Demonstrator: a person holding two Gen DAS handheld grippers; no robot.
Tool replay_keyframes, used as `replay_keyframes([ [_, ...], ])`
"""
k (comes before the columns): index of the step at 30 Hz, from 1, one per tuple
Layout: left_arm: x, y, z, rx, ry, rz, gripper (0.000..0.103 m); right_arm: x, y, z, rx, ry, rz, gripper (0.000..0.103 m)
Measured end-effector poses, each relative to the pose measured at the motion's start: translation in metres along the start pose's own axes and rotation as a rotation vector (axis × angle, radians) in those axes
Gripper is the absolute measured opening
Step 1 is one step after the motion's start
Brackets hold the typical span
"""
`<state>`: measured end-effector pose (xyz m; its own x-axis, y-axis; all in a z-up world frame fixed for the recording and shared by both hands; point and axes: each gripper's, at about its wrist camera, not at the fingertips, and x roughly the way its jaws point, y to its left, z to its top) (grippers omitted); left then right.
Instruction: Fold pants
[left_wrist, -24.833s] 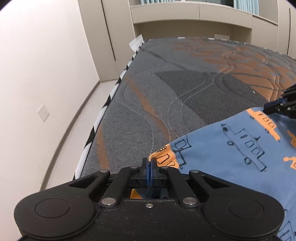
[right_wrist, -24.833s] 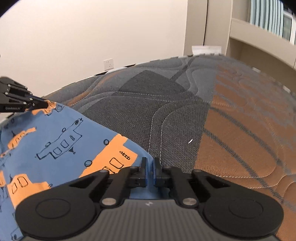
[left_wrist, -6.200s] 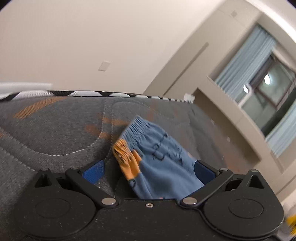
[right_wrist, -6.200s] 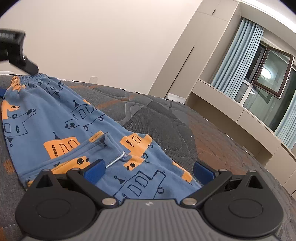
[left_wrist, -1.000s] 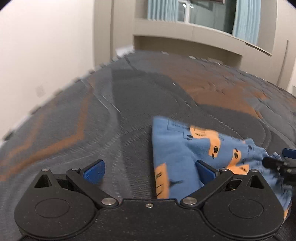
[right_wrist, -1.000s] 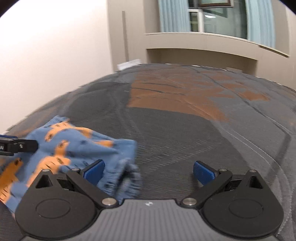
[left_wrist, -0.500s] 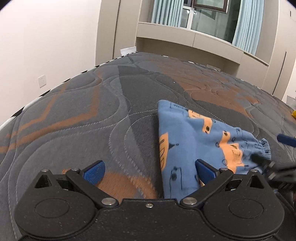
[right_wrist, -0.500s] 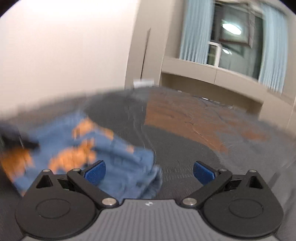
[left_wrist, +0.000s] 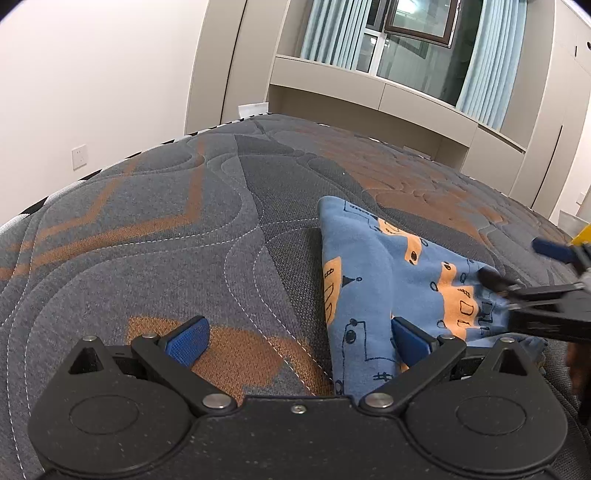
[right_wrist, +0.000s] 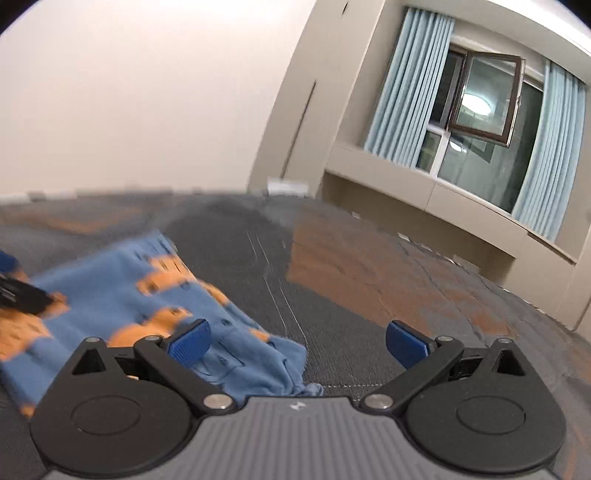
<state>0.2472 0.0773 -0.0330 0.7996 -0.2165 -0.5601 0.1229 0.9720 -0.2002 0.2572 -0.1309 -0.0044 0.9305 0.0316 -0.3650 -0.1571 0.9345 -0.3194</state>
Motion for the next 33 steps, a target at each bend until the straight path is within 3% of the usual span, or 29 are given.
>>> replay_keyframes([
  [4,0.0,-0.001,0.0,0.004,0.001,0.001,0.103,0.024,0.001,-0.013,0.017,0.078,0.002,0.103],
  [9,0.0,0.0,0.0,0.002,0.001,-0.001,0.103,0.004,-0.024,-0.02,0.152,-0.009,0.083,0.103],
  [11,0.0,0.0,0.0,0.002,0.001,0.0,0.103,0.004,-0.028,-0.022,0.177,-0.016,0.07,0.103],
  [14,0.001,0.0,0.0,0.002,0.001,-0.002,0.103,0.011,-0.034,-0.026,0.201,0.066,0.0,0.103],
  [16,0.0,0.0,0.0,0.005,0.001,0.0,0.103,0.021,-0.041,-0.03,0.251,0.117,0.016,0.103],
  [22,0.0,0.0,0.0,0.003,0.0,-0.002,0.103,-0.001,-0.06,-0.035,0.356,0.041,0.073,0.103],
  [26,0.0,0.0,0.0,0.004,-0.001,-0.001,0.103,-0.026,-0.042,-0.036,0.257,0.044,0.184,0.103],
  [29,0.0,0.0,0.0,0.004,0.0,-0.002,0.103,-0.037,-0.018,-0.044,0.119,0.093,0.154,0.103],
  [33,-0.002,0.001,0.0,0.003,-0.01,-0.009,0.103,-0.047,-0.016,-0.046,0.102,0.083,0.14,0.103],
])
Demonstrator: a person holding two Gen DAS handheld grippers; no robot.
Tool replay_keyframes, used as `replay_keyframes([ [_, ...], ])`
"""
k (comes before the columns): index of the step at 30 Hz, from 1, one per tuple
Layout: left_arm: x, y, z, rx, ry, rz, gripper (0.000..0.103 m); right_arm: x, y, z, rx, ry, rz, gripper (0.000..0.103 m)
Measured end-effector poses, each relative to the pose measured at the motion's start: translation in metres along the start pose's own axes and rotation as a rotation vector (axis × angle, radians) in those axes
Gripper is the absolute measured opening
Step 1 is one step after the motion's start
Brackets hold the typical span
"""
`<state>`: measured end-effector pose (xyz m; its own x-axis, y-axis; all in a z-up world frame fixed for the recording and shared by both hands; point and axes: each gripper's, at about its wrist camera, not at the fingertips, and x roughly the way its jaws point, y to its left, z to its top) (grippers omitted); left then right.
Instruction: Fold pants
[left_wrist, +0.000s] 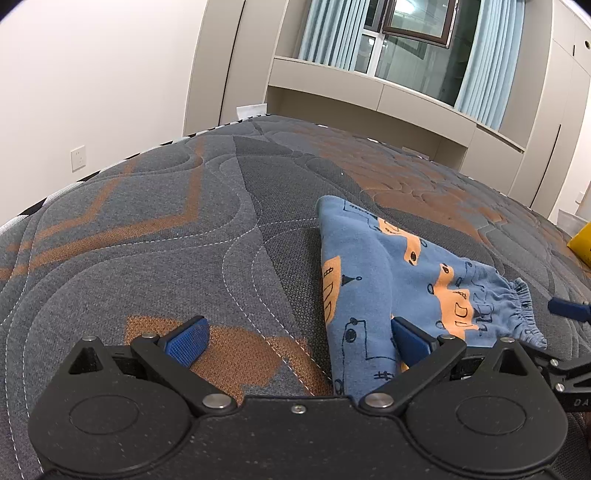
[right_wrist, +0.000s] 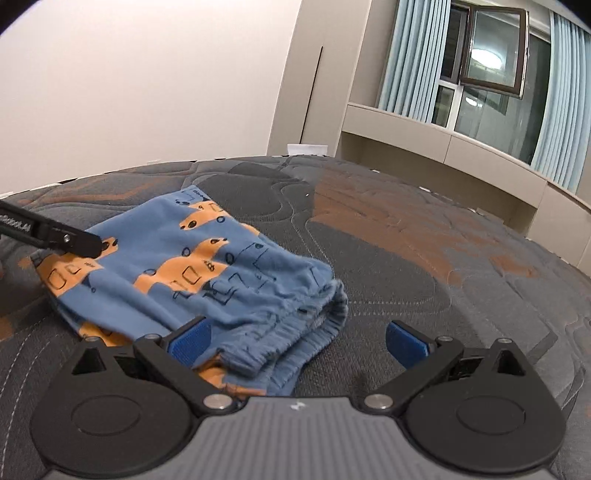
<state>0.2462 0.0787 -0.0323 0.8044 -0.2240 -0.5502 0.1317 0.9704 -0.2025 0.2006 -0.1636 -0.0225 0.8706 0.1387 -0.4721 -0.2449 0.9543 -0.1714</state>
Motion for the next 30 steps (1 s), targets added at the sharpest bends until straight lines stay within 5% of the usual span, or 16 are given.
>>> replay_keyframes([
  [9,-0.017,-0.005,-0.005,0.042,-0.067,-0.192,0.103,-0.007,-0.031,-0.005,0.184,-0.005,0.081,0.103],
  [14,0.007,-0.01,-0.006,0.055,0.075,-0.136,0.103,0.002,-0.035,-0.007,0.215,0.044,0.092,0.103],
  [30,-0.005,-0.009,-0.008,0.056,0.023,-0.152,0.103,-0.009,-0.042,-0.008,0.274,-0.011,0.135,0.103],
])
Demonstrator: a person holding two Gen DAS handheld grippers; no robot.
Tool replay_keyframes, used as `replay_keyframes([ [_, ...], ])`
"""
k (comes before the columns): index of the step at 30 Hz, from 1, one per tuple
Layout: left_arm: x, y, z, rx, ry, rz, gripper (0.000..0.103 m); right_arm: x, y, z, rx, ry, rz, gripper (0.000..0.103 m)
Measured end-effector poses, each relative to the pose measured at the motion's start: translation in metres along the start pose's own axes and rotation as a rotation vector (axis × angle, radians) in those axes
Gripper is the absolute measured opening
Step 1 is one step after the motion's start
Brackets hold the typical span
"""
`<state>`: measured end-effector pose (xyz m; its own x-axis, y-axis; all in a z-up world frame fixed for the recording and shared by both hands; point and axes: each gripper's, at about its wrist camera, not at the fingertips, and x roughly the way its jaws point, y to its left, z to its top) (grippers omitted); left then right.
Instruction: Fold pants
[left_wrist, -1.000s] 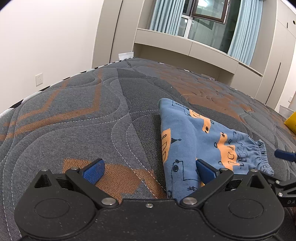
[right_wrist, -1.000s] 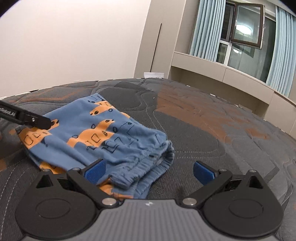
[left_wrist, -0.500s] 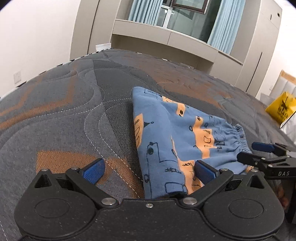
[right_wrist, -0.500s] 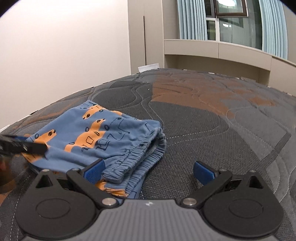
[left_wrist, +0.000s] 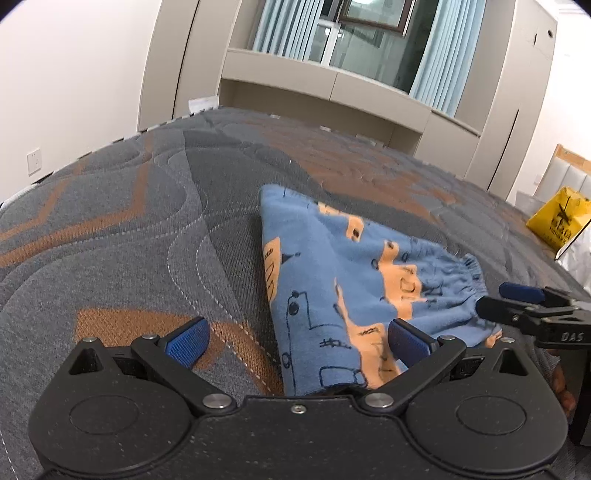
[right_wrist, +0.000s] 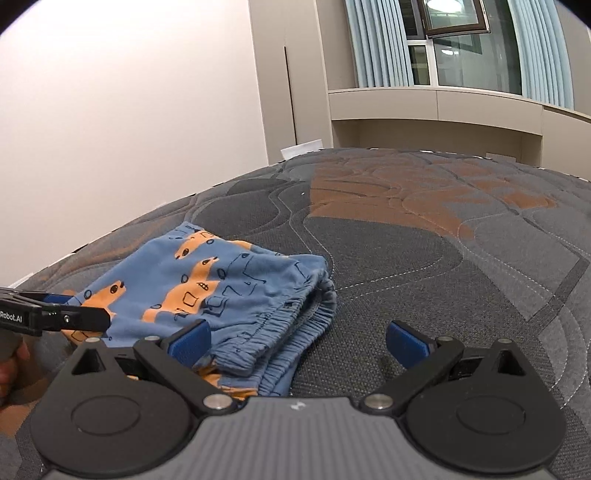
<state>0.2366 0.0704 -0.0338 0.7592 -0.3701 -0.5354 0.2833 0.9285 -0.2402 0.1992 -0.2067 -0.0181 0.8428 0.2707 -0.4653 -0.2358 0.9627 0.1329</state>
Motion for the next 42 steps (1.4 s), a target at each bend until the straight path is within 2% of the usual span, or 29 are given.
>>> replay_keyframes([
  [3,-0.006,0.003,0.001,-0.028,-0.028,-0.061,0.102,0.002,0.001,0.005,-0.009,-0.003,-0.016,0.103],
  [5,-0.004,0.004,0.0,-0.041,-0.012,-0.111,0.102,0.009,-0.004,0.017,-0.035,-0.014,0.005,0.103],
  [8,0.005,-0.003,-0.001,-0.015,0.042,-0.08,0.102,0.03,-0.01,0.04,-0.146,-0.025,0.009,0.103],
  [12,0.009,-0.001,-0.002,-0.022,0.057,-0.077,0.102,0.072,-0.009,0.056,-0.263,0.092,0.087,0.103],
  [14,0.01,-0.002,-0.002,-0.017,0.065,-0.071,0.102,0.085,-0.005,0.059,-0.311,0.088,0.036,0.103],
  [16,0.01,-0.004,-0.003,-0.005,0.066,-0.063,0.102,0.095,-0.009,0.064,-0.3,0.066,-0.037,0.103],
  [19,0.005,0.0,-0.003,-0.03,0.042,-0.073,0.102,0.095,-0.026,0.069,-0.213,0.039,-0.078,0.103],
  [21,-0.002,0.005,-0.001,-0.062,0.006,-0.05,0.102,0.085,-0.035,0.068,-0.161,0.017,-0.088,0.103],
  [23,-0.01,0.009,0.003,-0.098,-0.038,-0.024,0.102,0.072,-0.042,0.066,-0.106,0.017,-0.002,0.103],
  [25,-0.017,0.014,0.007,-0.152,-0.063,-0.026,0.102,0.062,-0.047,0.063,-0.055,0.035,0.134,0.103],
  [28,-0.018,0.019,0.01,-0.228,-0.058,-0.074,0.101,0.061,-0.055,0.059,0.033,0.077,0.282,0.103],
  [30,-0.015,0.016,0.01,-0.231,-0.044,-0.085,0.101,0.066,-0.059,0.055,0.073,0.114,0.363,0.103],
  [34,-0.006,0.008,0.008,-0.208,-0.035,-0.076,0.102,0.078,-0.055,0.05,0.068,0.18,0.364,0.103],
  [36,0.0,0.007,0.004,-0.211,-0.045,-0.047,0.102,0.081,-0.055,0.048,0.078,0.179,0.383,0.103],
  [38,0.009,0.006,0.001,-0.212,-0.017,-0.023,0.102,0.084,-0.057,0.046,0.113,0.176,0.422,0.103],
  [42,0.006,0.002,0.0,-0.184,-0.032,-0.032,0.101,0.084,-0.063,0.045,0.18,0.161,0.497,0.103],
])
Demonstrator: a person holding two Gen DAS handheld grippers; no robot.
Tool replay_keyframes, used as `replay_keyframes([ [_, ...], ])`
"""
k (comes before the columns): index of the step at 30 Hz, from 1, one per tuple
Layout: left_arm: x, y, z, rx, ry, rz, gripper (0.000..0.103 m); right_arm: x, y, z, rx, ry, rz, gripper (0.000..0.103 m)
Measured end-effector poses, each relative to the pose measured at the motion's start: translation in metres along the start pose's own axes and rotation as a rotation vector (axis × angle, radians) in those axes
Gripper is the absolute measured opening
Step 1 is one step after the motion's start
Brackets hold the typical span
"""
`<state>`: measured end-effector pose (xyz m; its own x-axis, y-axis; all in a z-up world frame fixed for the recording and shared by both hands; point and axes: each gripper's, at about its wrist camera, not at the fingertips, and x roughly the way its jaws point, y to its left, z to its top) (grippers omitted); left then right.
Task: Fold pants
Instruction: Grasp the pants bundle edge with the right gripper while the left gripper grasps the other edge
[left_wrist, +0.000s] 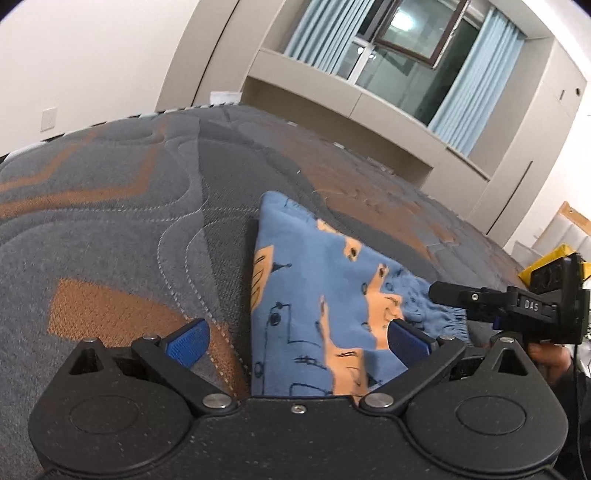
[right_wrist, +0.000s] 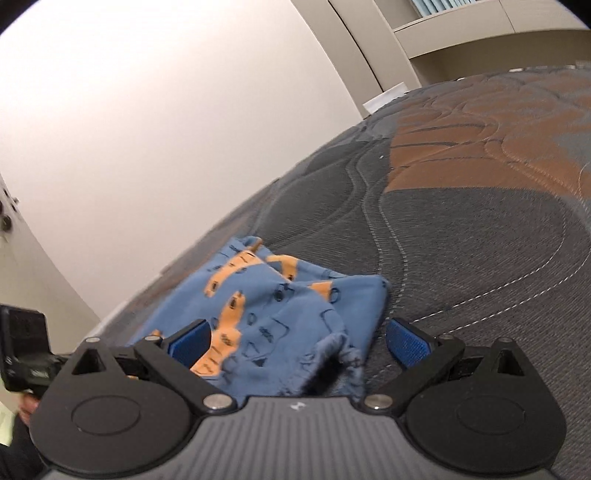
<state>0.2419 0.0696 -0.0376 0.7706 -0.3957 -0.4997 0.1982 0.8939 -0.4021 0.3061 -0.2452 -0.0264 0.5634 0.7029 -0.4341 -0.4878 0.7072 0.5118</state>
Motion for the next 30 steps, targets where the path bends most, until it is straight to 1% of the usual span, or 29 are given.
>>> replay_keyframes([
  [2,0.0,0.002,0.0,-0.013,0.0,-0.002,0.097,-0.003,0.0,-0.002,0.012,-0.012,-0.005,0.102],
  [4,0.0,0.006,0.0,-0.031,0.0,-0.008,0.093,-0.005,0.002,-0.005,0.019,-0.034,-0.044,0.096],
  [6,-0.001,0.008,-0.001,-0.041,-0.006,-0.009,0.086,-0.005,0.003,-0.006,0.025,-0.047,-0.074,0.086],
  [7,-0.002,0.008,-0.001,-0.044,-0.009,-0.009,0.084,-0.005,0.003,-0.006,0.028,-0.051,-0.083,0.083],
  [8,-0.002,0.008,-0.001,-0.047,-0.01,-0.012,0.082,-0.005,0.003,-0.007,0.033,-0.054,-0.085,0.077],
  [10,-0.003,0.009,-0.002,-0.05,-0.009,-0.015,0.075,-0.004,0.001,-0.007,0.047,-0.054,-0.079,0.073],
  [12,-0.003,0.01,-0.002,-0.057,-0.003,-0.019,0.064,-0.004,0.001,-0.007,0.05,-0.056,-0.093,0.059],
  [14,-0.003,0.013,-0.002,-0.072,-0.002,-0.012,0.055,-0.004,0.0,-0.007,0.06,-0.057,-0.104,0.056],
  [17,-0.002,0.016,-0.001,-0.086,-0.002,-0.017,0.048,-0.005,-0.002,-0.008,0.072,-0.059,-0.1,0.054],
  [21,-0.002,0.016,-0.001,-0.084,-0.001,-0.023,0.042,-0.003,-0.004,-0.008,0.084,-0.055,-0.093,0.055],
  [23,-0.002,0.017,-0.001,-0.084,-0.001,-0.023,0.04,-0.003,-0.004,-0.008,0.082,-0.056,-0.093,0.055],
  [25,-0.002,0.016,-0.001,-0.086,-0.002,-0.025,0.039,-0.002,-0.003,-0.009,0.076,-0.058,-0.093,0.051],
  [30,-0.003,0.019,-0.002,-0.098,-0.005,-0.035,0.035,-0.004,-0.004,-0.009,0.084,-0.065,-0.086,0.033],
])
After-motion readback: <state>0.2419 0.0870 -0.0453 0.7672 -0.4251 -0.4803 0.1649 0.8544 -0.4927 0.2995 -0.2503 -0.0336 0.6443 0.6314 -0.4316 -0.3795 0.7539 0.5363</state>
